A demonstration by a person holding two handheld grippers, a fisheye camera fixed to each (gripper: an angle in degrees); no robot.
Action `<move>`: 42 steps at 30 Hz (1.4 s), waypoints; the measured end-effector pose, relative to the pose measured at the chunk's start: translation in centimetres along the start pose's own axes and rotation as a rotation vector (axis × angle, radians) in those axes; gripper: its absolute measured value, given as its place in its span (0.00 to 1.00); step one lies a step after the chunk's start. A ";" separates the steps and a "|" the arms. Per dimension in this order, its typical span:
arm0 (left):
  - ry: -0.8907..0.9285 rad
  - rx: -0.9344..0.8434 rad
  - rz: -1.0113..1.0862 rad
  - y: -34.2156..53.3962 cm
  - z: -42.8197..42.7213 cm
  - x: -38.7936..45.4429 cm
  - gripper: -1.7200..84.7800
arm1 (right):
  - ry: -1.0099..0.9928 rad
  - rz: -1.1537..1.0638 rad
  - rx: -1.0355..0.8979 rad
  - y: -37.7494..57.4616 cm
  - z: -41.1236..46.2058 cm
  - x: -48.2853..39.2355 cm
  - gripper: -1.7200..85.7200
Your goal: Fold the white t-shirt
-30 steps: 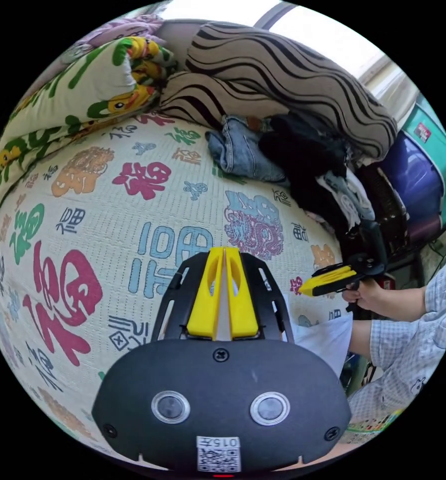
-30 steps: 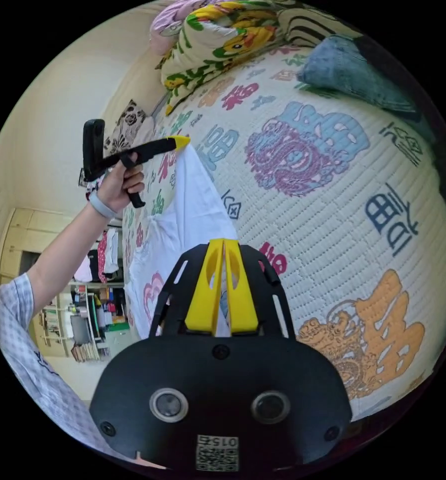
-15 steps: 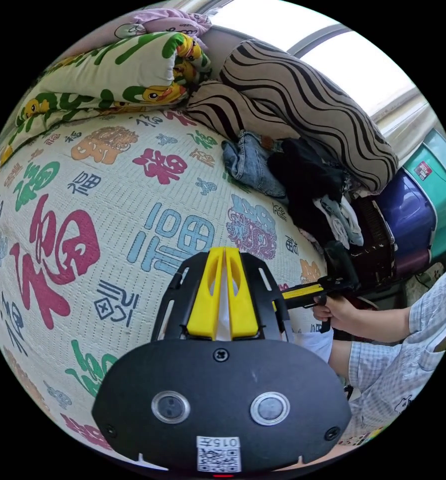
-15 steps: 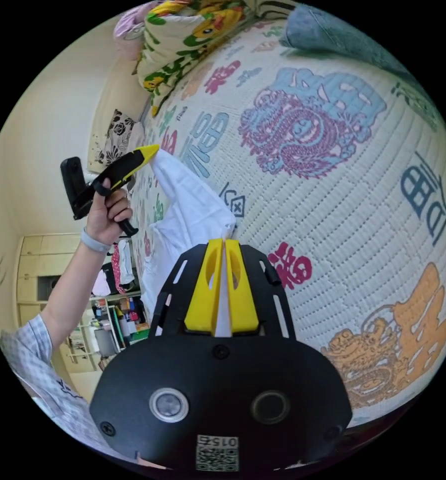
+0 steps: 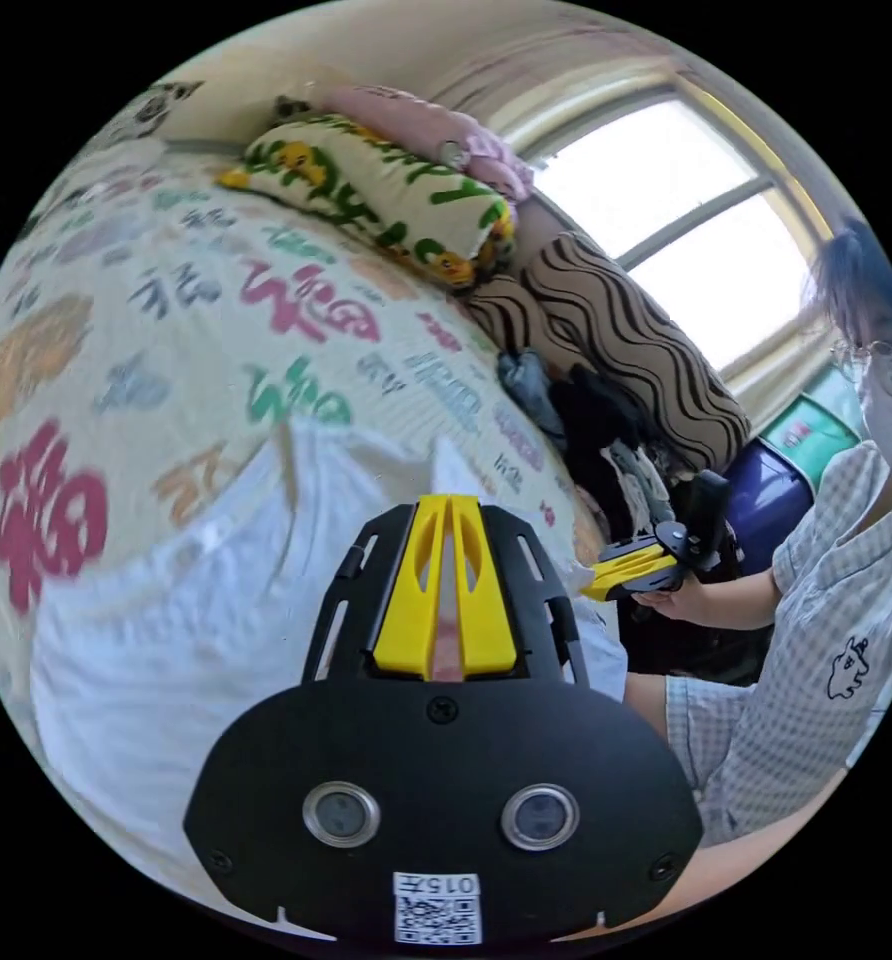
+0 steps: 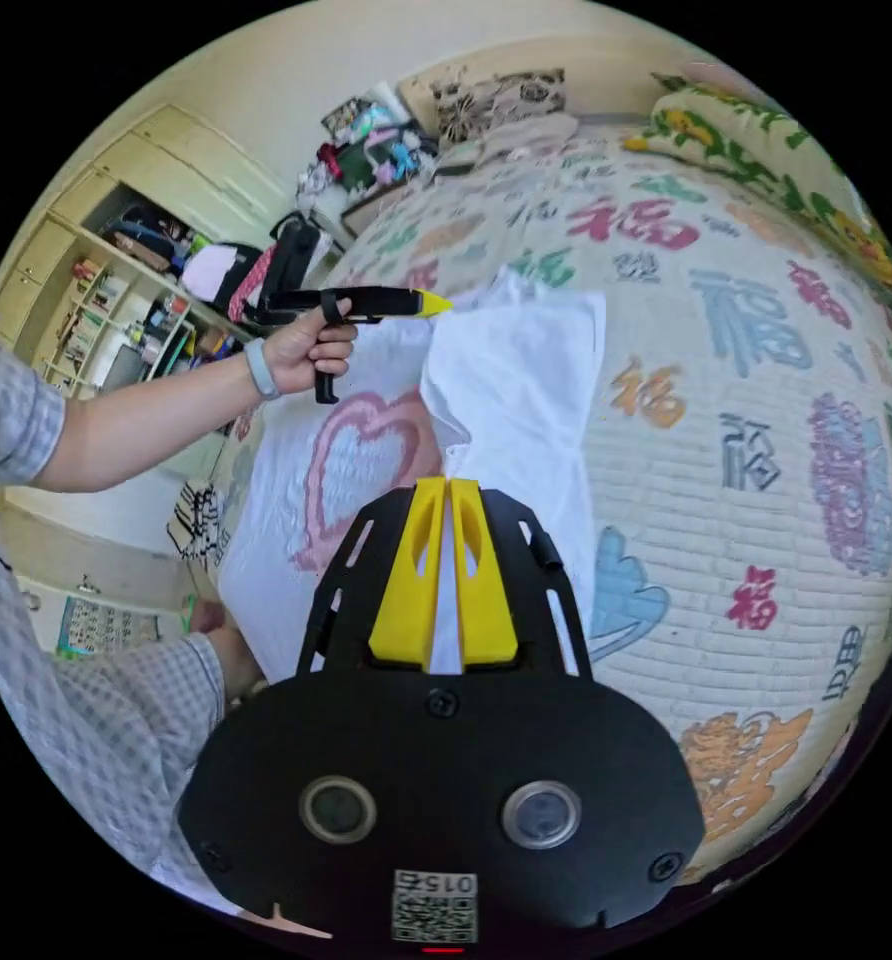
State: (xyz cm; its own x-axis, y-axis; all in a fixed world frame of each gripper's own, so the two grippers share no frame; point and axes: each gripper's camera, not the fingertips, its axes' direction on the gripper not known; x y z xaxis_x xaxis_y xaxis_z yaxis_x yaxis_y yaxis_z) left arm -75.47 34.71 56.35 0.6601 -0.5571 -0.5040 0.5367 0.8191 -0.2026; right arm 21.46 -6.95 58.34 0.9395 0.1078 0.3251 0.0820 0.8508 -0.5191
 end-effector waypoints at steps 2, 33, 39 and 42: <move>-0.015 -0.030 -0.084 2.2 -1.0 -1.6 0.01 | 0.019 0.006 -0.050 0.0 1.1 -0.3 0.02; 0.030 -0.132 -0.088 -11.9 -7.4 4.7 0.02 | -0.487 1.022 0.432 6.8 5.4 11.4 0.04; 0.028 -0.026 -0.253 -7.9 -11.2 3.3 0.02 | -0.469 0.975 0.364 5.7 6.7 12.0 0.03; 0.041 0.017 -0.261 -7.4 -13.2 4.3 0.04 | -0.452 0.953 0.374 5.3 6.8 11.6 0.04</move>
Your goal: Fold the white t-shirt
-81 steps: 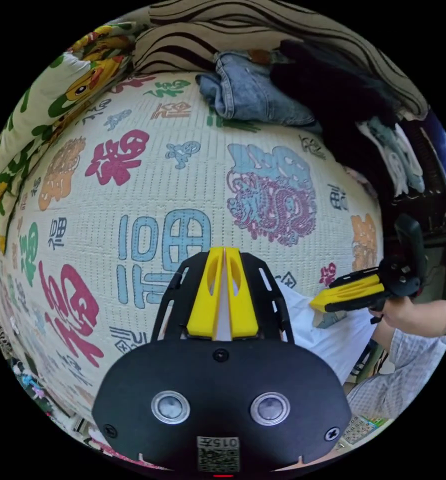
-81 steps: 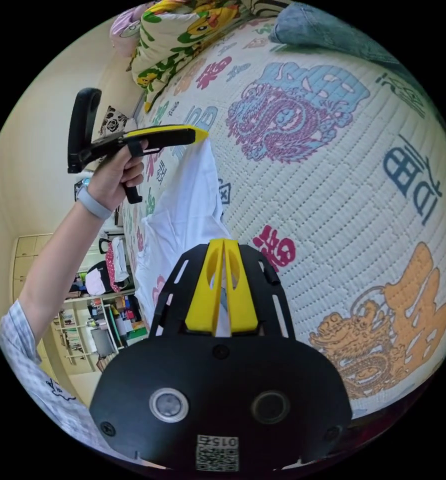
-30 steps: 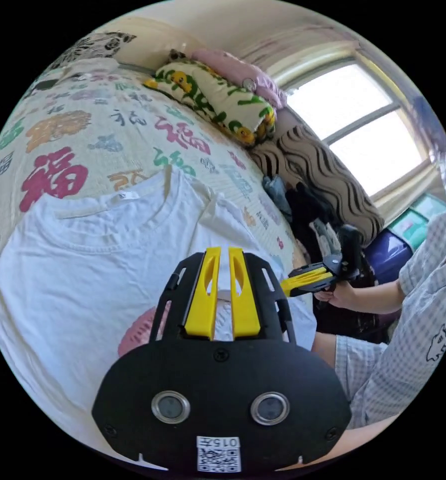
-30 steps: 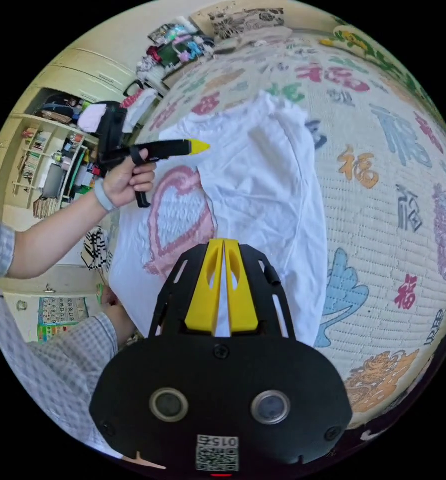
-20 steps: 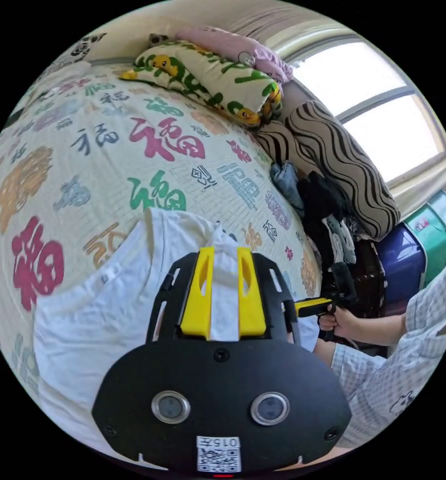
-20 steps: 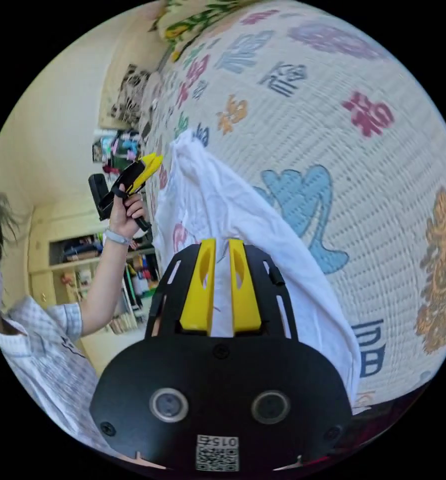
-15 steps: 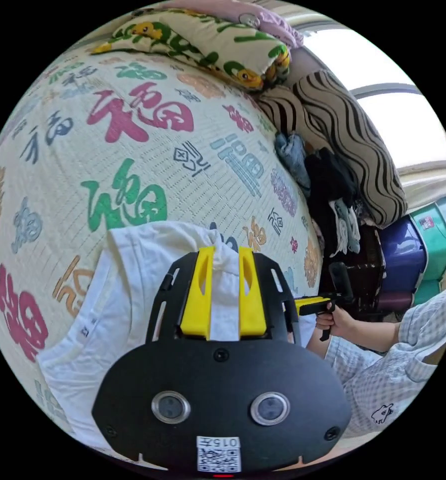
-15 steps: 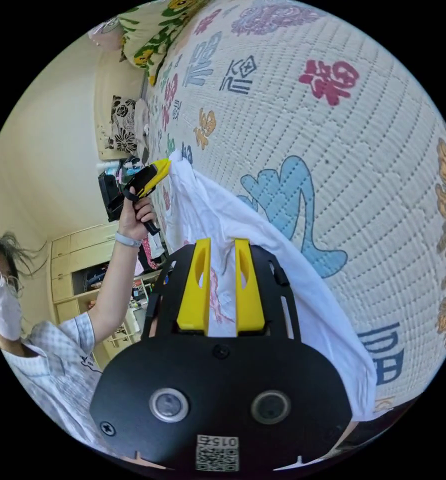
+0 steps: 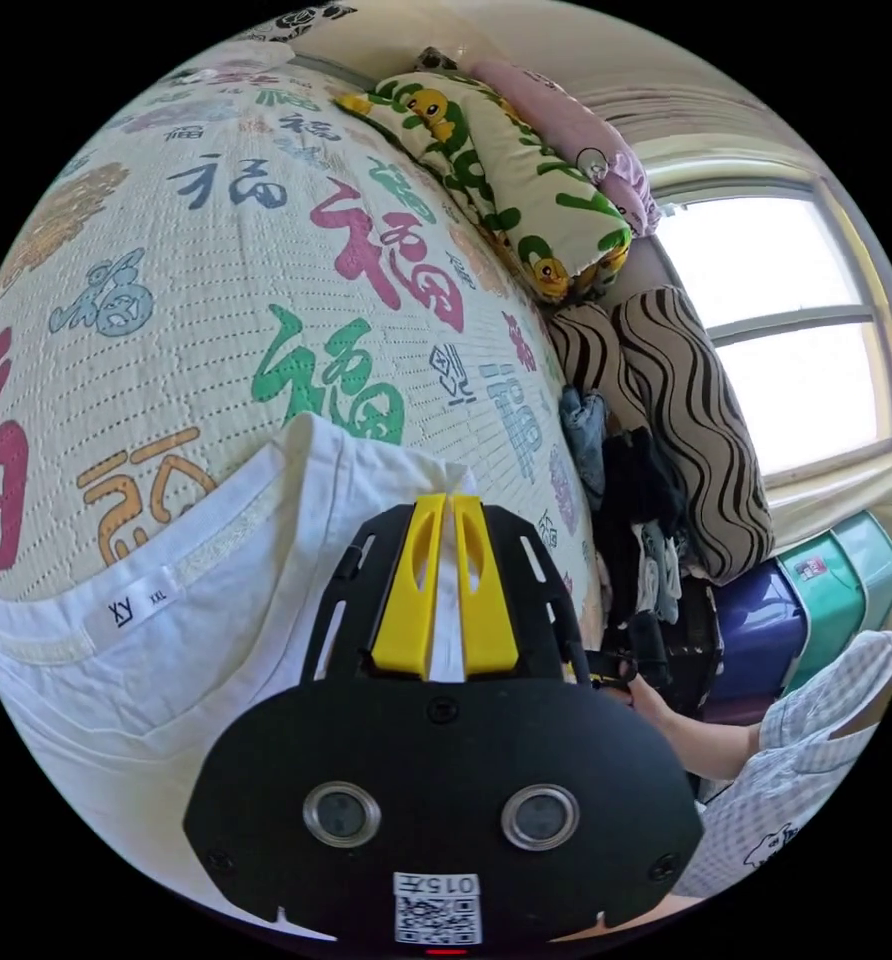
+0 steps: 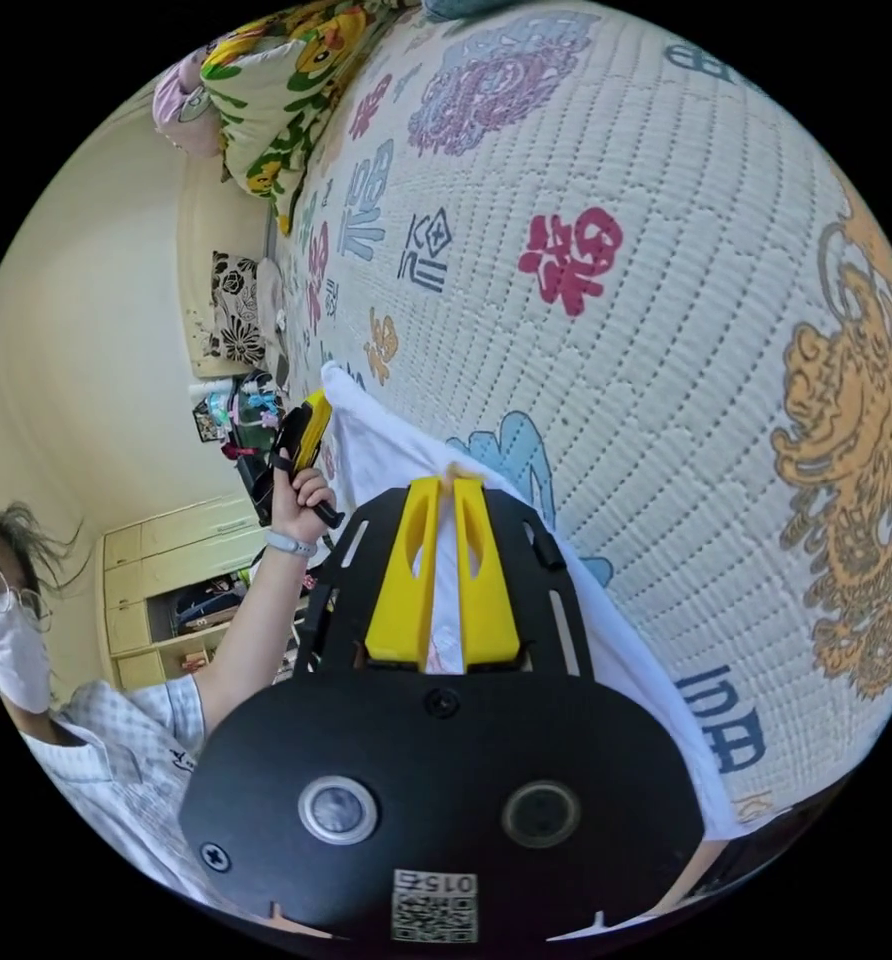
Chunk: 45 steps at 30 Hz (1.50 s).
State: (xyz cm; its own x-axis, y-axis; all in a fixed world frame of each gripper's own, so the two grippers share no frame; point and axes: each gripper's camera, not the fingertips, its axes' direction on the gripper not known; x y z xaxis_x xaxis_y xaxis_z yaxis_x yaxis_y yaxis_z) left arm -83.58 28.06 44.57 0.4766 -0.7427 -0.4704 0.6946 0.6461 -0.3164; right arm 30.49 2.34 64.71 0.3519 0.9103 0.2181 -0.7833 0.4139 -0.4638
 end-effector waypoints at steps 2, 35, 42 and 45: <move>0.030 0.064 0.006 0.5 -2.2 0.8 0.06 | 0.006 0.010 0.001 0.4 0.0 -0.1 0.03; -0.254 0.040 0.062 20.9 -30.5 17.2 0.03 | 0.444 -0.446 -0.472 4.3 26.3 -16.3 0.02; -0.368 0.475 -0.434 35.3 -53.9 12.6 0.11 | 0.258 -0.784 -0.625 8.4 41.2 -31.5 0.06; -0.433 0.581 -0.659 41.9 -60.6 9.2 0.11 | 0.266 -0.928 -0.756 11.0 51.5 -37.2 0.08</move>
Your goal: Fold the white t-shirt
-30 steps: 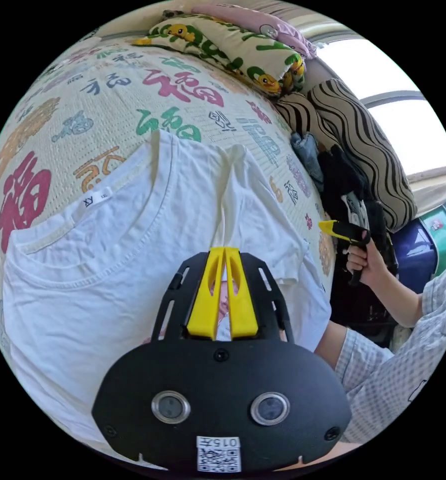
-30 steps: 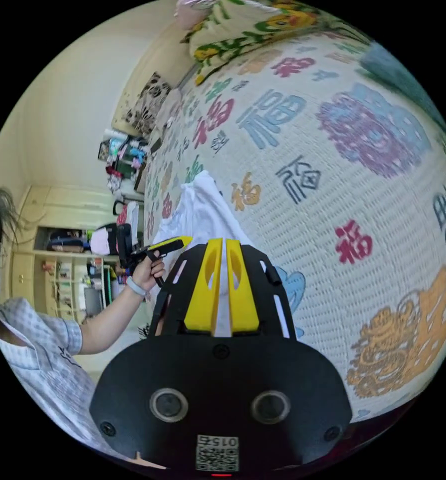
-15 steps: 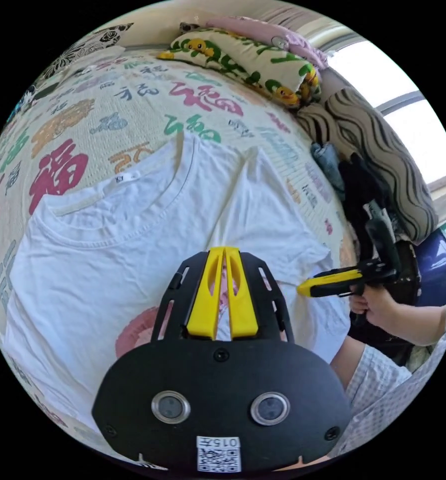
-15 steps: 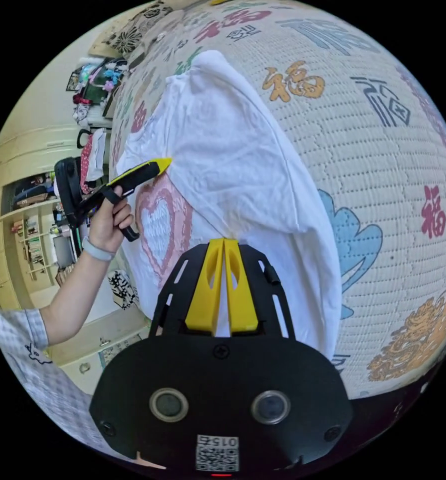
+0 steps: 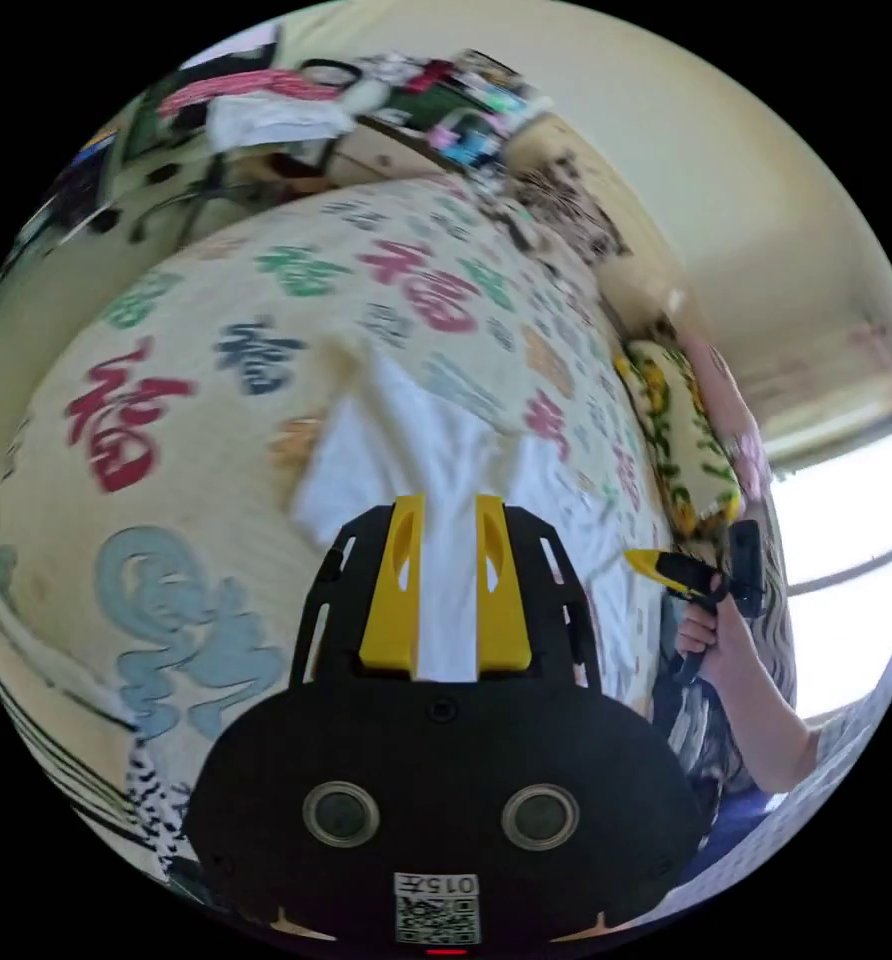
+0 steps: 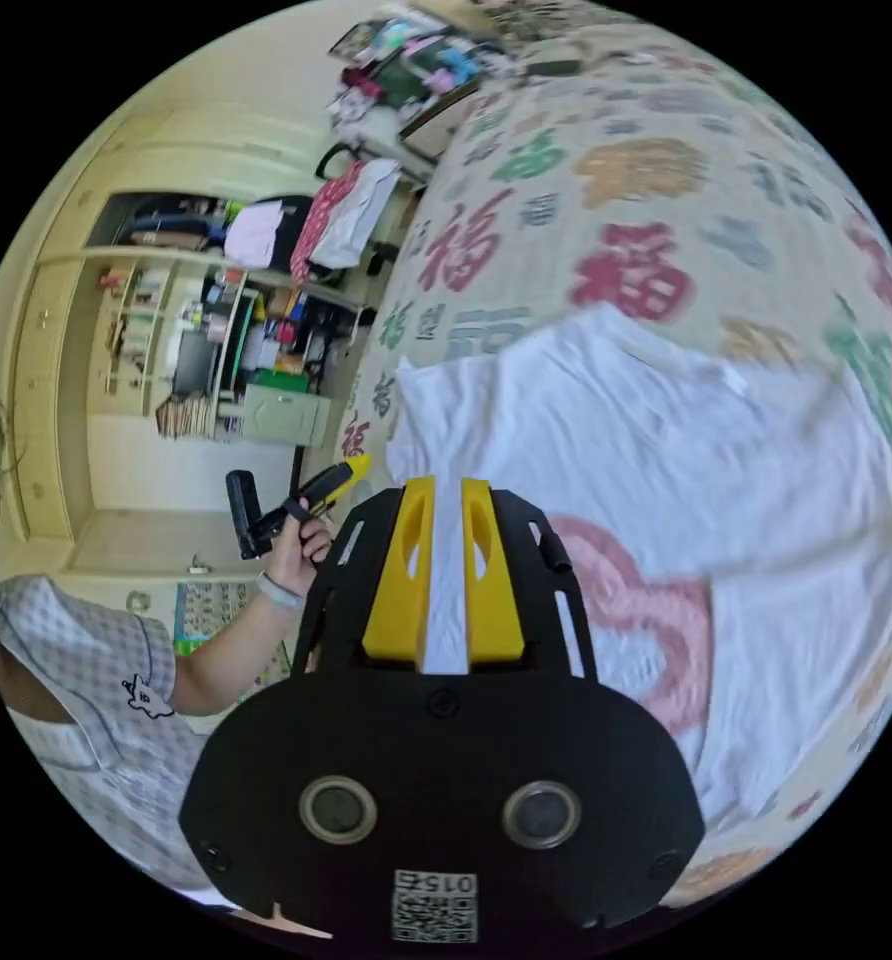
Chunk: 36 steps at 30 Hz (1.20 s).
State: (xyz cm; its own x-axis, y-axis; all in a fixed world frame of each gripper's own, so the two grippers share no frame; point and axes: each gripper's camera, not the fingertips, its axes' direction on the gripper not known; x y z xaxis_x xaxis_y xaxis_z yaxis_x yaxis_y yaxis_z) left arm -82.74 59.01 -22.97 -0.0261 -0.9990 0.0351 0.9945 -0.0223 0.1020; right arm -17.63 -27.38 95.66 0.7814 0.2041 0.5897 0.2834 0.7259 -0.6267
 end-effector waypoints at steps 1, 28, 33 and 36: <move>0.001 -0.003 -0.035 -0.2 -0.6 -1.3 0.12 | 0.010 -0.027 -0.022 -1.8 1.3 -0.9 0.09; -0.036 0.042 0.282 4.0 -15.7 5.0 0.01 | -0.102 -0.379 -0.301 -24.2 13.1 -8.1 0.02; -0.109 0.060 0.673 8.8 -16.1 14.5 0.01 | -0.272 -0.327 -0.114 -18.8 4.6 -1.5 0.03; -0.080 -0.032 0.812 11.9 -13.4 18.2 0.01 | -0.255 -0.207 -0.090 -15.1 2.6 3.0 0.04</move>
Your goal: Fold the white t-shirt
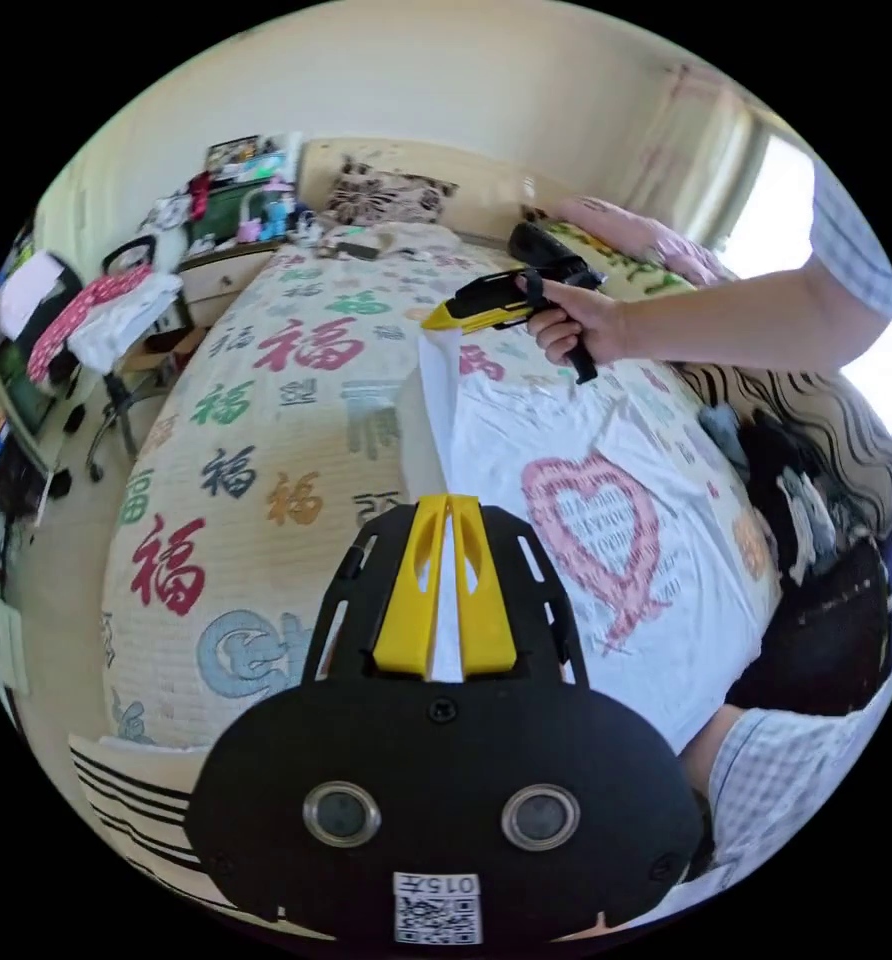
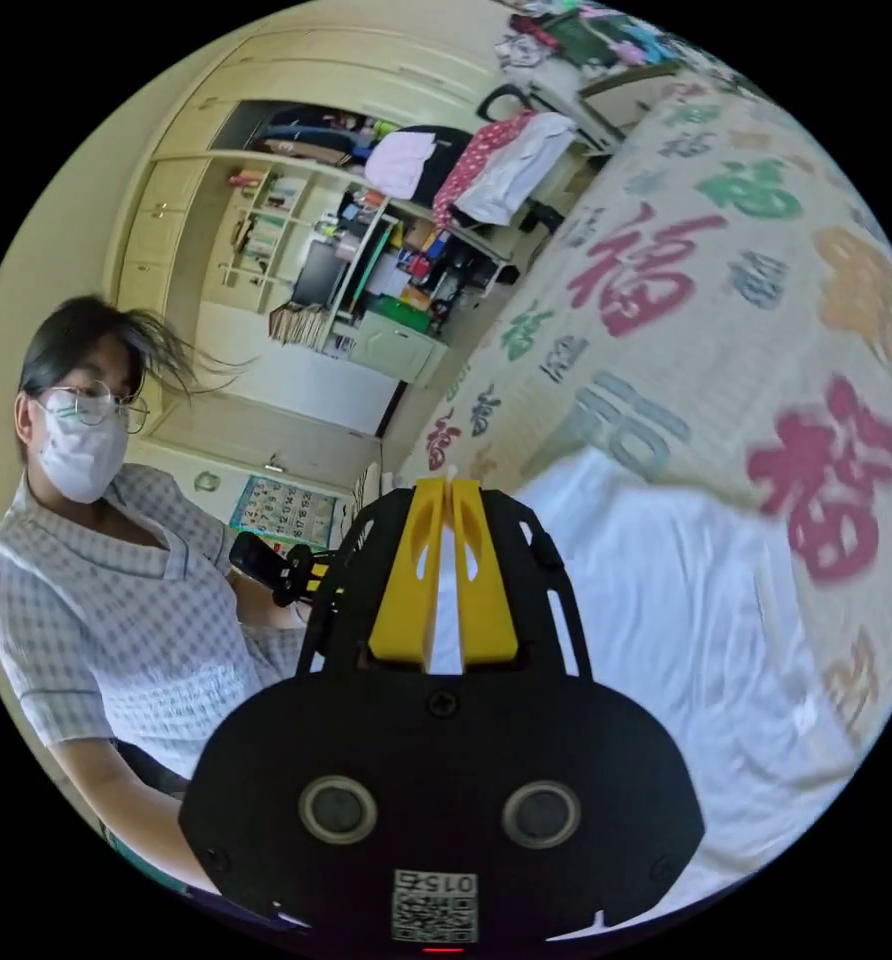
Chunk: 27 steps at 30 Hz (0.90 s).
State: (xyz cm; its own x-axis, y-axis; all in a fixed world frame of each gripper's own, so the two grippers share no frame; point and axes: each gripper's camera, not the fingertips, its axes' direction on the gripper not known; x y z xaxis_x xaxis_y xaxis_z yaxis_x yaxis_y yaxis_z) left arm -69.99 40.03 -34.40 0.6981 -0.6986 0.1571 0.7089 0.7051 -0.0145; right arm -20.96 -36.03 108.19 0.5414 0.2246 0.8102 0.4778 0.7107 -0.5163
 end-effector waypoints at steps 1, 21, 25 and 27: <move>0.011 -0.018 0.022 0.0 0.7 0.9 0.01 | 0.014 0.028 -0.001 0.9 -0.3 0.6 0.04; 0.151 -0.284 -0.173 -3.8 14.5 4.4 0.02 | 0.470 0.329 -0.127 -0.2 1.5 2.4 0.02; 0.134 -0.338 -0.146 -4.8 15.2 5.5 0.02 | 0.502 0.219 -0.058 -1.6 -1.0 -0.5 0.03; 0.174 -0.283 -0.184 -5.4 14.7 5.4 0.02 | 0.497 0.142 -0.104 -3.6 -0.4 -1.9 0.08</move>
State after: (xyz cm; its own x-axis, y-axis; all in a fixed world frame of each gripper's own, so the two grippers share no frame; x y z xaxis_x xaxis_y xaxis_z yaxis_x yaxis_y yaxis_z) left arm -71.51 34.28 -18.92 0.5458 -0.8378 0.0124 0.8067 0.5214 -0.2781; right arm -23.43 -39.32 108.42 0.8567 -0.0470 0.5137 0.4280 0.6205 -0.6570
